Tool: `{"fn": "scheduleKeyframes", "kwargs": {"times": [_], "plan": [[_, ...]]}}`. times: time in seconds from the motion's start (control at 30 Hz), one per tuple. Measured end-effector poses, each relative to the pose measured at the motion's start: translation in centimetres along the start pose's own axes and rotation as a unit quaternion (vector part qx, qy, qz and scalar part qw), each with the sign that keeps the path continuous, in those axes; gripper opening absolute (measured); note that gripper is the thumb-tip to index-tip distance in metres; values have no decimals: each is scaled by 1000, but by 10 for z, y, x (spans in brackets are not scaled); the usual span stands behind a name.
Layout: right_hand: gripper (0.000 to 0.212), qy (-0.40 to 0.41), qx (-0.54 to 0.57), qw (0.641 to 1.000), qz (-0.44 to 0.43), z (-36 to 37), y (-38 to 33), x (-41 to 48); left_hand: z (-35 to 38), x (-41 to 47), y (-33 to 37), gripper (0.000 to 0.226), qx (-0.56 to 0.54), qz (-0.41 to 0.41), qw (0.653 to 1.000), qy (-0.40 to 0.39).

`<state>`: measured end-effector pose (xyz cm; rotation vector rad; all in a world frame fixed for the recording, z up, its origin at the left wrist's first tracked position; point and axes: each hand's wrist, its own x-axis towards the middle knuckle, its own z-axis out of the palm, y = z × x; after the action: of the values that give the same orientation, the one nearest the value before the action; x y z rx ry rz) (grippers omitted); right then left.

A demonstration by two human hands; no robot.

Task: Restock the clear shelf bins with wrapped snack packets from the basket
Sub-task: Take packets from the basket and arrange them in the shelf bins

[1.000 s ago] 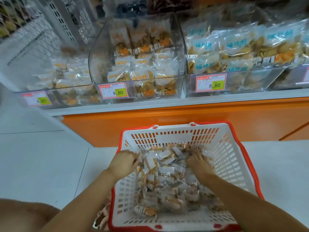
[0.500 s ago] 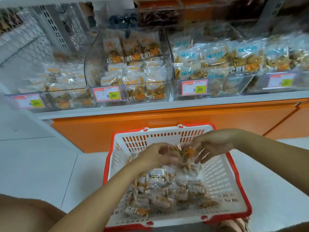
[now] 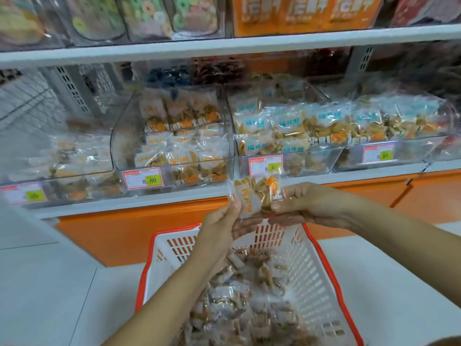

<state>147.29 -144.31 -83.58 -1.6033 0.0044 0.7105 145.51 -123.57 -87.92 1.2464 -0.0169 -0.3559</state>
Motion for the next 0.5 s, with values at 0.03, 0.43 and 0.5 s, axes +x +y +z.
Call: {"fn": "scheduleKeyframes", "kwargs": {"times": [0.03,0.43,0.5], "plan": [[43,-1,-1,1000,-11,9,-8,3,-4,0,7,30,-6,18,1000,9],[24,159,177,956,-173,115,-98,99,-81,38,123,15,74,150,980,112],[25,160,223,944,-181,120,-108,116,-97,48,133,12,102,144,977,118]]}}
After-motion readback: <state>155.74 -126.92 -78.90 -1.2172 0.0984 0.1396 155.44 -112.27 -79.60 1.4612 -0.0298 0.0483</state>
